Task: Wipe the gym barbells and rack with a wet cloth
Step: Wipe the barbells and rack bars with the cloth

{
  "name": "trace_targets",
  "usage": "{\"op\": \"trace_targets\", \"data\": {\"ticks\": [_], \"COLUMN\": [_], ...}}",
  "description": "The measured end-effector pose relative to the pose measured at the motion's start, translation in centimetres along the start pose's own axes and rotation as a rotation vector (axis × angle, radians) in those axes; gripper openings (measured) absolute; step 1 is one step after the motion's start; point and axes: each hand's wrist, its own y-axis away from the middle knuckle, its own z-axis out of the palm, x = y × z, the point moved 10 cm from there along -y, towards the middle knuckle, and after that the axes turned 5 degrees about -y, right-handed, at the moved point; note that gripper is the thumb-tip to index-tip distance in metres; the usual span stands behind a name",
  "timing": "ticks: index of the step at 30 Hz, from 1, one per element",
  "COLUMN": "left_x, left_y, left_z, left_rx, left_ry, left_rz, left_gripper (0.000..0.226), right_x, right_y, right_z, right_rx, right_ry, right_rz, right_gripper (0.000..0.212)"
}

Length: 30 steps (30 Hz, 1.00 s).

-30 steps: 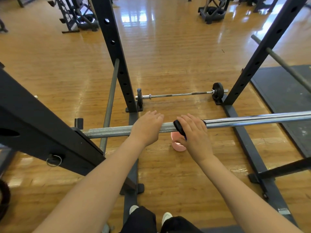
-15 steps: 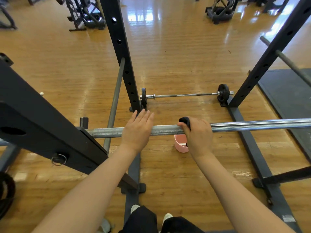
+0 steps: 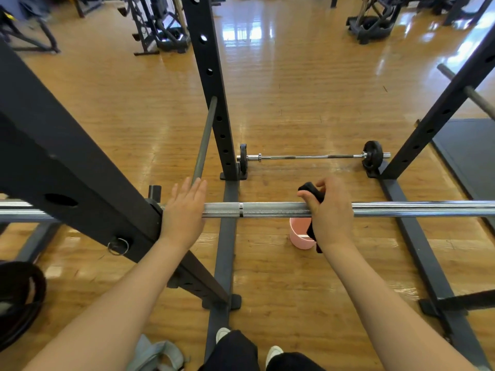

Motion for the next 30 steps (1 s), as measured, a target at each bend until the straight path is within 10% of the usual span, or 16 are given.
{"op": "trace_targets", "data": {"ticks": [6, 13, 30], "left_x": [0.1, -0.5, 0.2], "left_y": [-0.5, -1.3, -1.1], "left_z": [0.0, 1.4, 0.4], "left_rx": [0.122, -0.203, -0.047], "left_ry": [0.05, 0.089, 0.076], "left_rz": [0.036, 0.0, 0.056], "left_gripper": [0.068, 0.058, 0.06], "right_x": [-1.6, -1.4, -2.0], "right_y": [1.8, 3.0, 3.9], "right_z": [1.4, 2.1, 0.8], "right_rx": [-0.028, -0.146, 0.131], "right_ry": [0.221, 0.391, 0.317], "right_rz": [-0.407, -0.65, -0.661], "right_gripper": [0.055, 0.062, 0.023]}}
